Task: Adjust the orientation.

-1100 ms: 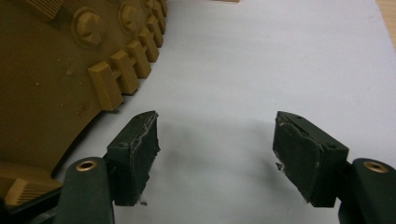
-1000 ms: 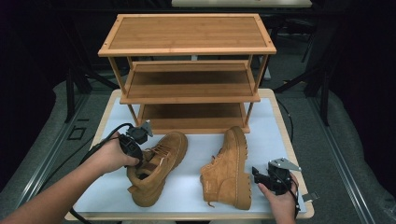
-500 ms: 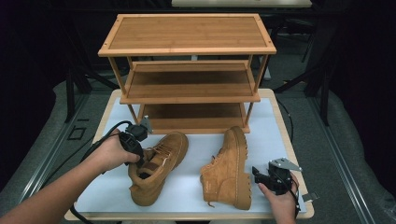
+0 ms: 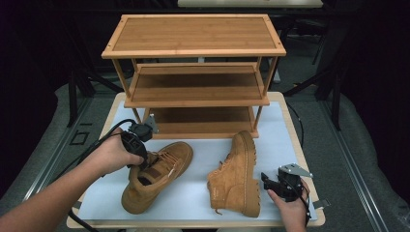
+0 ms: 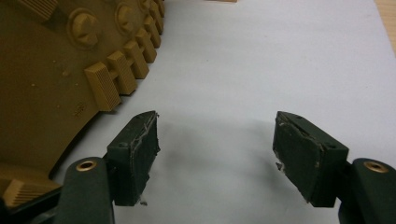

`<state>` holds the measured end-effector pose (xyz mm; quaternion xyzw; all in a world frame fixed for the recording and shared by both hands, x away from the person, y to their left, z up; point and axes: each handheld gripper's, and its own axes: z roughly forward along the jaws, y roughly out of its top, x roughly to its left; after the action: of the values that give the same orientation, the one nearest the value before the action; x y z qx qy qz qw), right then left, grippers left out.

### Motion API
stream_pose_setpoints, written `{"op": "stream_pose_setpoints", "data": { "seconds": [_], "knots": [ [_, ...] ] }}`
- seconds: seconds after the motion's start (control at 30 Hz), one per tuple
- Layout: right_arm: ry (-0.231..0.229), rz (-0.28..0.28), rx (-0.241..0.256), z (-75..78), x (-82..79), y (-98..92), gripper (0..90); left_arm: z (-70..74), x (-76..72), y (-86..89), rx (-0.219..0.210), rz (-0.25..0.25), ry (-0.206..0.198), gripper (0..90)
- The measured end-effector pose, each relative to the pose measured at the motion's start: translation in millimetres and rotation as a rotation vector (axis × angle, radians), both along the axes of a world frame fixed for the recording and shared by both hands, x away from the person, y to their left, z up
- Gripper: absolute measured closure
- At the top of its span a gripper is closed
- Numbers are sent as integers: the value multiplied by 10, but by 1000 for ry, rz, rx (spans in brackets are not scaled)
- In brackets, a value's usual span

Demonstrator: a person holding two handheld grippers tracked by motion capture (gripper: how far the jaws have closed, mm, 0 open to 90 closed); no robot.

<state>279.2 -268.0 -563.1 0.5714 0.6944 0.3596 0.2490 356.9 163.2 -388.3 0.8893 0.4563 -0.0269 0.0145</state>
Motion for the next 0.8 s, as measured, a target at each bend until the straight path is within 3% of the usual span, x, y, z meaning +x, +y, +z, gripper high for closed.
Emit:
{"op": "stream_pose_setpoints", "data": {
  "seconds": [0.27,0.5,0.7,0.8],
  "knots": [
    [-1,-1,3,-6,5,10,299,180,-52,75,-4,8,1,818],
    [0,-1,6,-8,5,4,300,271,-53,147,-38,45,34,819],
    [2,-2,7,-8,4,0,300,285,-30,263,-159,117,91,820],
    [4,-3,8,-10,6,0,300,265,-29,342,-274,168,138,819]
  ]
}}
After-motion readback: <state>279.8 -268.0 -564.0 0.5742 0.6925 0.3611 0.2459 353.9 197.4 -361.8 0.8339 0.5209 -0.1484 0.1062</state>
